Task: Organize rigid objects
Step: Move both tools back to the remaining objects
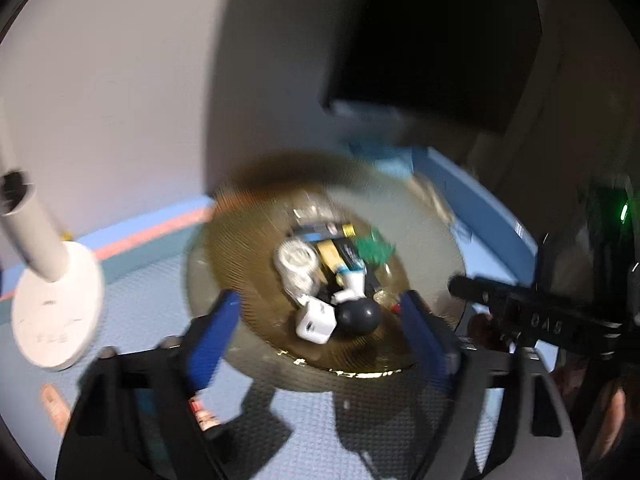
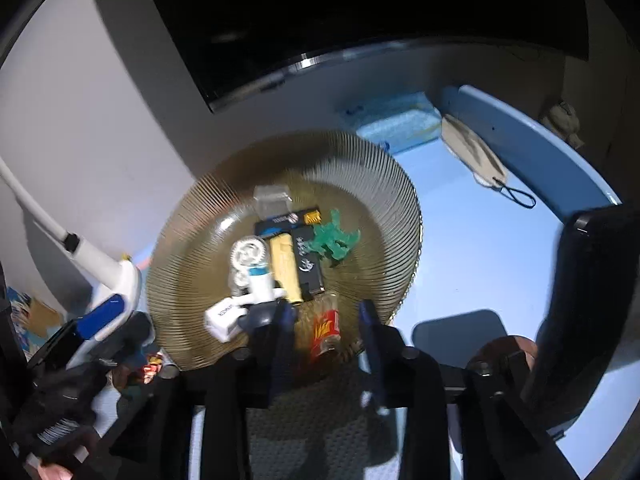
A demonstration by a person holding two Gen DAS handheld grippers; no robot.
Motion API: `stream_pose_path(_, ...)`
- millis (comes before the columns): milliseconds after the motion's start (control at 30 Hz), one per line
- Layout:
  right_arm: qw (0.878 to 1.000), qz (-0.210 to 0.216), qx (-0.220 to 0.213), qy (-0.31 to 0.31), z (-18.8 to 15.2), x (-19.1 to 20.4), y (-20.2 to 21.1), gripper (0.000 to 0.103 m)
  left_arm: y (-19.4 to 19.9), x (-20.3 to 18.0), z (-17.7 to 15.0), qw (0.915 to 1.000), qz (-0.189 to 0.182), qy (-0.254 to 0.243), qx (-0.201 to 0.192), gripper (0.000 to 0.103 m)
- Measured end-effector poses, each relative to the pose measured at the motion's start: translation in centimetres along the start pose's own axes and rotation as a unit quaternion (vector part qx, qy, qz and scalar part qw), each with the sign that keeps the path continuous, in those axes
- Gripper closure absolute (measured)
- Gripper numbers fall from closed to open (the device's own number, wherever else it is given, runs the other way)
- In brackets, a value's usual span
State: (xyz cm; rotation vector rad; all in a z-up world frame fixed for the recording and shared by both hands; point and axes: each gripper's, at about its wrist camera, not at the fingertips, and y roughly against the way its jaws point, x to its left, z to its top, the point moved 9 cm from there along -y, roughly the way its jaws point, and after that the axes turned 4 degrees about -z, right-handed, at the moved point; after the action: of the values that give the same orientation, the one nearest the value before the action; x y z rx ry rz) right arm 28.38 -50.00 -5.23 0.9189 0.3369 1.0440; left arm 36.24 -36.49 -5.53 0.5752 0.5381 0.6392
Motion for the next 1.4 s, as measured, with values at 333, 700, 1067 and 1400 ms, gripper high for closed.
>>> stream_pose_path(333, 0.996, 0.062, -0.039, 0.055, -4.0, 5.5, 4.5, 0.04, 14.3, 10.5, -5.5, 0.9893, 0.08, 0.09, -0.082, 0.018)
stream_pose_path(700, 0.983, 0.085, -0.022, 0.163, -12.2, 14.4, 0.0, 0.026, 16.6, 24.1, -19.0, 0.9462, 0.216, 0.241, 0.009, 0.018)
stream_pose_path(1067, 0.99, 0.076, 0.011, 0.122, -13.8, 12.7, -4.2, 0.016, 15.3, 23.6, -19.7, 0.942, 0.307, 0.135, 0.019, 0.017)
stream_pose_path(1400, 0.989, 0.062, 0.013, 0.132, -14.1, 12.9, -4.2, 0.013, 15.0, 24.6, -20.1, 0.9353, 0.32, 0.147, 0.036, 0.017)
